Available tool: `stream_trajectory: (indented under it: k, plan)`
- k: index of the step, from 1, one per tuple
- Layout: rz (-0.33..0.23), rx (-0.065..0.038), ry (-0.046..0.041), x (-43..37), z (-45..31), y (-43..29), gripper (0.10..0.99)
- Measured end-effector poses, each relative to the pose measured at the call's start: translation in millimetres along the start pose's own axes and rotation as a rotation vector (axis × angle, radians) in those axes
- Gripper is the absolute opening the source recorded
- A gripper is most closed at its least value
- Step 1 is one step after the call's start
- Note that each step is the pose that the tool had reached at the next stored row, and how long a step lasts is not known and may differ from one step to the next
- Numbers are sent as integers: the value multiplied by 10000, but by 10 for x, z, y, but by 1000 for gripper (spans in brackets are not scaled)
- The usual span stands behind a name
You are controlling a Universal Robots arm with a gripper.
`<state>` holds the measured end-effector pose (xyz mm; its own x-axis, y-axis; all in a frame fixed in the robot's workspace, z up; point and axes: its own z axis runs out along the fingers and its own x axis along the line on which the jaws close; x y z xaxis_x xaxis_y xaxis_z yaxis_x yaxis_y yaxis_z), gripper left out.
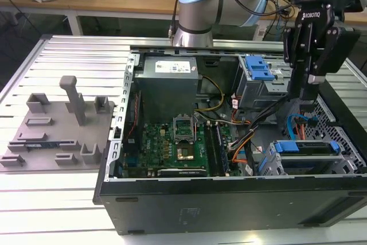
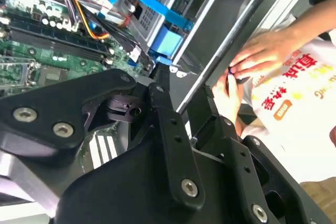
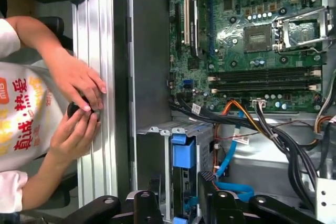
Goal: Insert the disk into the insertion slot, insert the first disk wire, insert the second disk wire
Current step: 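Insert the first disk wire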
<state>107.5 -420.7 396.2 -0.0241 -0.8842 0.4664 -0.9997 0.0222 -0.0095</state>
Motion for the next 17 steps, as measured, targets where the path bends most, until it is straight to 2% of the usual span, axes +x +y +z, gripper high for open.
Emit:
stream_trajectory:
  k: [3, 5, 7, 8, 11, 12, 15, 17]
  plan:
    - [0, 0, 0, -43, 13, -76, 412]
    - [1, -1, 1, -73, 35, -169, 412]
    - [0, 0, 4, -88, 53, -226, 412]
    - [1, 0, 10, -104, 74, -275, 412]
    - [1, 2, 39, -138, 91, -346, 412]
    - [2, 1, 65, -166, 96, -395, 412]
    - [0, 2, 117, -215, 100, -466, 412]
    - [1, 3, 144, -252, 100, -477, 412]
